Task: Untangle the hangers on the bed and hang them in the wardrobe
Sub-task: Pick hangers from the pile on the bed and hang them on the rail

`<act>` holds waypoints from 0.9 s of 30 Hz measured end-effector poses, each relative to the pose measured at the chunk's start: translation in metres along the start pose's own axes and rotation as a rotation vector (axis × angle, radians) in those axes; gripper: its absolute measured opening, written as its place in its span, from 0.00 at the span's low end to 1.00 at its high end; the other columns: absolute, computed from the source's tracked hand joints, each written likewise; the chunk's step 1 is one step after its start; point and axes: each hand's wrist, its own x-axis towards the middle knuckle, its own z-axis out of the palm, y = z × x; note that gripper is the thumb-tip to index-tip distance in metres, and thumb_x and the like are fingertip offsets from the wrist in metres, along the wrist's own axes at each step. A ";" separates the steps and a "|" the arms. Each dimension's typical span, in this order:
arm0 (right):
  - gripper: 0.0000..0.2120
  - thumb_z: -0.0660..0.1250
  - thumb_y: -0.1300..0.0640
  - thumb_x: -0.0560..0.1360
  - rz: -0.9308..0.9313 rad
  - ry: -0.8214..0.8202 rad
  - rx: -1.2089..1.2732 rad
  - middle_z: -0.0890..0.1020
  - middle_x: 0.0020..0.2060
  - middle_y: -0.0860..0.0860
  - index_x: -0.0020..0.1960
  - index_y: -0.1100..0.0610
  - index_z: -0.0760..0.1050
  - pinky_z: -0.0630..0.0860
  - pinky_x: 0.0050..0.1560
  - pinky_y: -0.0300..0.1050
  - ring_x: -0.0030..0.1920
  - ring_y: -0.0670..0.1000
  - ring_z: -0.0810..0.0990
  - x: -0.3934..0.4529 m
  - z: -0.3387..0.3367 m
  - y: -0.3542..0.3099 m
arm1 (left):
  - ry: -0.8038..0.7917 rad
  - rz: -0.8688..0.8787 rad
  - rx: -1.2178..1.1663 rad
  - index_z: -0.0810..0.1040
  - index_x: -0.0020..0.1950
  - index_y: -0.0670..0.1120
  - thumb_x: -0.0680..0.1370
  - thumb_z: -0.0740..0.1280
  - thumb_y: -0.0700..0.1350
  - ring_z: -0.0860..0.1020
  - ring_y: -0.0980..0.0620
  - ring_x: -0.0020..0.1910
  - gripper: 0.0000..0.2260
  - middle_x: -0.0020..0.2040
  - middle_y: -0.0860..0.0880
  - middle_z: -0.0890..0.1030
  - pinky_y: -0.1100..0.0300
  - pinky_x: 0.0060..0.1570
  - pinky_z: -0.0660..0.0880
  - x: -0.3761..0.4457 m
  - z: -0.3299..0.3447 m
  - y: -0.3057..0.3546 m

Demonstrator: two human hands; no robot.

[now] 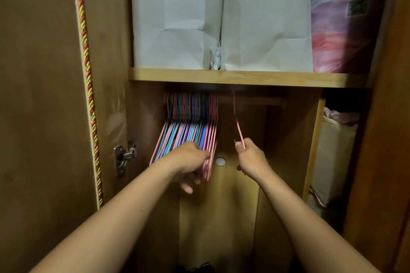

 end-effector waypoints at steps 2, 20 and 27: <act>0.16 0.51 0.43 0.82 -0.002 -0.018 -0.066 0.81 0.52 0.56 0.57 0.52 0.71 0.78 0.54 0.59 0.51 0.59 0.80 0.006 0.017 0.001 | 0.000 -0.008 0.033 0.74 0.58 0.48 0.83 0.60 0.50 0.85 0.43 0.48 0.09 0.54 0.41 0.81 0.42 0.40 0.83 -0.010 -0.007 -0.006; 0.25 0.53 0.43 0.82 -0.117 0.016 -0.265 0.73 0.65 0.59 0.73 0.56 0.64 0.72 0.63 0.56 0.64 0.62 0.72 -0.015 0.065 -0.007 | 0.270 -0.080 -0.143 0.79 0.55 0.47 0.82 0.63 0.47 0.81 0.46 0.45 0.07 0.48 0.45 0.80 0.50 0.35 0.83 -0.043 -0.029 -0.064; 0.14 0.61 0.58 0.78 -0.607 -0.027 -0.025 0.77 0.57 0.55 0.61 0.57 0.77 0.68 0.64 0.52 0.61 0.58 0.72 -0.098 0.081 -0.076 | 0.530 -0.105 -0.205 0.80 0.51 0.47 0.82 0.62 0.46 0.82 0.45 0.42 0.08 0.44 0.45 0.79 0.43 0.41 0.83 -0.113 -0.002 -0.096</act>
